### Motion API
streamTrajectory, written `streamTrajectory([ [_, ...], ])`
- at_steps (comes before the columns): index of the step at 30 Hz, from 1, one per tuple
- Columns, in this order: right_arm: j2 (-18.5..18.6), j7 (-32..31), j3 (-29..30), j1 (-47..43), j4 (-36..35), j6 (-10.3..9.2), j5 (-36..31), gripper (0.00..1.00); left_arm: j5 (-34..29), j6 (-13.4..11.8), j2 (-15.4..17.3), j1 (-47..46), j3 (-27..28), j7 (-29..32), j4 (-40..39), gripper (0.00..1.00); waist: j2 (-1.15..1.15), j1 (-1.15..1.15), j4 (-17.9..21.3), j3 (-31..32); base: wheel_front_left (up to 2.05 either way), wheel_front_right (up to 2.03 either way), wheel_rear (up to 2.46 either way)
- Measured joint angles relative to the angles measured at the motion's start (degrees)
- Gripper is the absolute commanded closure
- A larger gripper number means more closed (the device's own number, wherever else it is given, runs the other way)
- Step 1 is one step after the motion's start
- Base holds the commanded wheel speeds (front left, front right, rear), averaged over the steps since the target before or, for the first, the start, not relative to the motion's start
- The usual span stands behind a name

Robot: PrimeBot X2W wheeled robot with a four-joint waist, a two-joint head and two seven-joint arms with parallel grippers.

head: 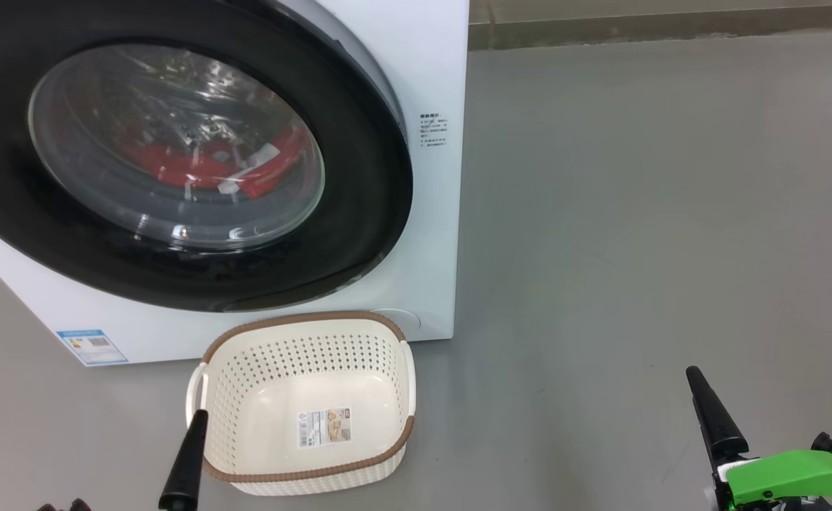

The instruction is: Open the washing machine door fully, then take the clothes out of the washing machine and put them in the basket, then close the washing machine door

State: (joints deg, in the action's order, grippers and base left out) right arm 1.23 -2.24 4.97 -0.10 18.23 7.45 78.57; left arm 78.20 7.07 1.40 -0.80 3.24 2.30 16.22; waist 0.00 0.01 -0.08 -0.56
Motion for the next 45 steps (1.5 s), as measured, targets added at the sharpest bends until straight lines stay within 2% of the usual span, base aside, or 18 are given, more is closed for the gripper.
streamTrajectory([
  [11, 0.0, 1.8, -0.3, -1.0, -1.3, 0.0, -7.8, 0.0, -10.1, 0.0, 0.0, 1.0, -0.1, -2.0, -1.5, 0.0, 0.0, 0.0, 0.0, -0.3, 0.0, 0.0, 0.0],
  [45, 0.3, 7.3, -2.3, -2.4, -4.2, 0.0, -28.1, 0.0, -34.2, -0.1, 0.0, 2.3, -1.0, -7.4, -5.6, 0.0, 0.0, 0.0, 0.0, -0.7, 0.0, 0.0, 0.0],
])
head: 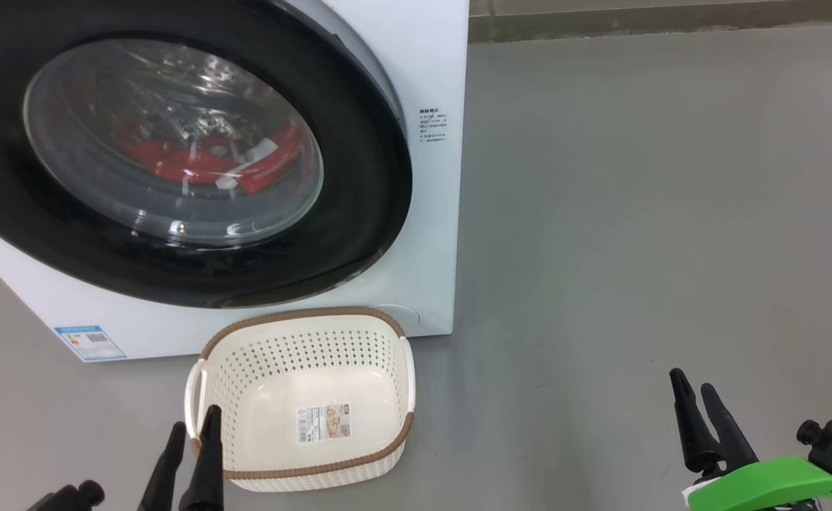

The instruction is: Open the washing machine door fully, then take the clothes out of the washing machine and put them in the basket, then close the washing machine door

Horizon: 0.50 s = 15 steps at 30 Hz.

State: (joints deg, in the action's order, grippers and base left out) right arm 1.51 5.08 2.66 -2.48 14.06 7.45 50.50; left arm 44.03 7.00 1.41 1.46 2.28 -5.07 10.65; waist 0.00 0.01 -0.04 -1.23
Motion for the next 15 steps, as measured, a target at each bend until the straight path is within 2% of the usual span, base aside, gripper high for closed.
streamTrajectory([
  [15, 0.1, 2.6, -0.9, -1.1, -1.3, 0.0, -9.2, 0.0, -10.8, -0.2, 0.1, 1.1, -0.2, -2.5, -1.9, 0.0, 0.0, 0.0, 0.0, -0.4, 0.0, 0.0, 0.0],
])
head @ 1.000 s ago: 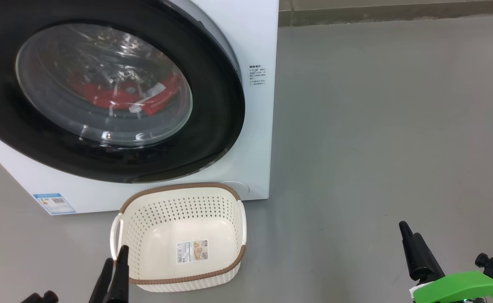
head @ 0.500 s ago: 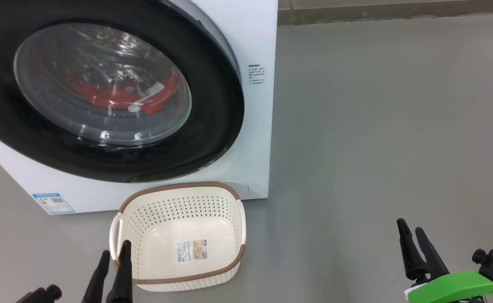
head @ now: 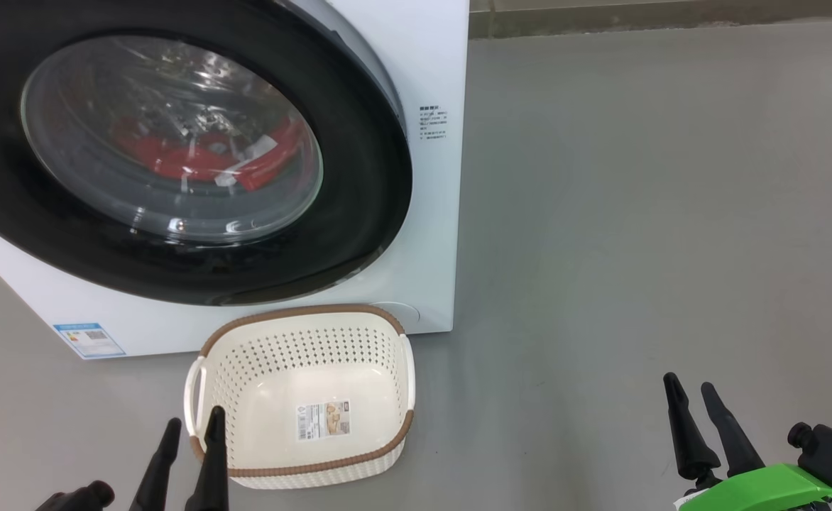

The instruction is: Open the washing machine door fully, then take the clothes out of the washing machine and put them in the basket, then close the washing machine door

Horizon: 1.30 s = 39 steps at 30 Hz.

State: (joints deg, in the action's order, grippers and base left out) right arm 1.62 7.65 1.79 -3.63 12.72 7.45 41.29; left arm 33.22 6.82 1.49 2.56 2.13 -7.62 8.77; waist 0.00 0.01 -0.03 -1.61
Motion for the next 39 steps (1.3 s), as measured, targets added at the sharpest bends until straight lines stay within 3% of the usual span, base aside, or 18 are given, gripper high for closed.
streamTrajectory([
  [39, 0.2, 6.4, 1.6, -2.3, -5.2, 0.01, -19.0, 0.0, -25.6, 0.3, 0.6, 1.3, -0.1, -6.4, -2.2, 0.0, 0.0, 0.0, 0.9, -1.1, 0.0, 0.0, 0.0],
])
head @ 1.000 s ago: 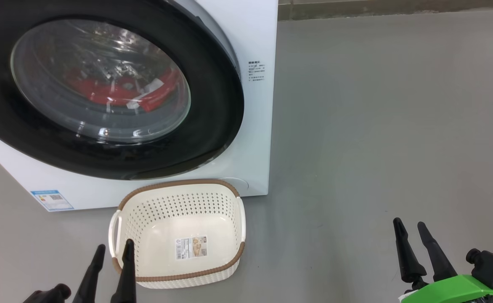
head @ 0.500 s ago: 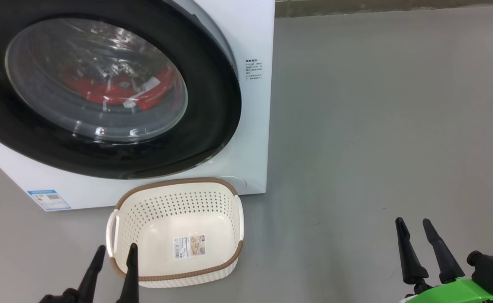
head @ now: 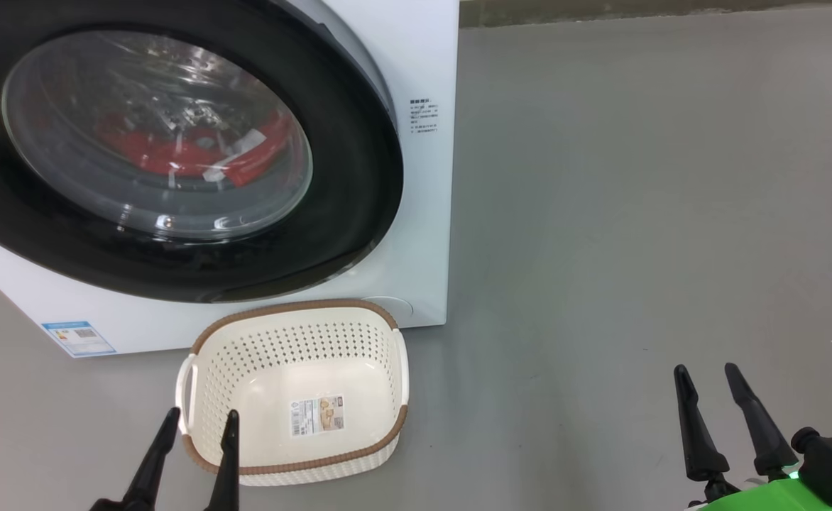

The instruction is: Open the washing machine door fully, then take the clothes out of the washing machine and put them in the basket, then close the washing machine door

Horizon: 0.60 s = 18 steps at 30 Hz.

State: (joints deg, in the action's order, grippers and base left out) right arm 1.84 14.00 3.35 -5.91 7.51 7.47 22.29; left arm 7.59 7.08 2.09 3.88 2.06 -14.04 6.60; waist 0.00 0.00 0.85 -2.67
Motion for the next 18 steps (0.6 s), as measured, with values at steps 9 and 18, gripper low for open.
streamTrajectory([
  [9, 0.0, 0.5, 1.5, -1.3, -0.9, 0.0, -1.3, 0.0, -1.0, 0.0, 0.2, 1.2, 0.4, -0.3, 0.0, 0.0, 0.0, 0.0, 0.2, 0.3, 0.0, 0.0, 0.0],
  [18, 0.0, 0.5, 1.8, -1.3, -1.2, 0.0, -0.6, 0.0, -0.5, 0.1, 0.2, 1.2, 0.7, -0.3, 0.0, 0.0, 0.0, 0.0, 0.3, 0.3, 0.0, 0.0, 0.0],
])
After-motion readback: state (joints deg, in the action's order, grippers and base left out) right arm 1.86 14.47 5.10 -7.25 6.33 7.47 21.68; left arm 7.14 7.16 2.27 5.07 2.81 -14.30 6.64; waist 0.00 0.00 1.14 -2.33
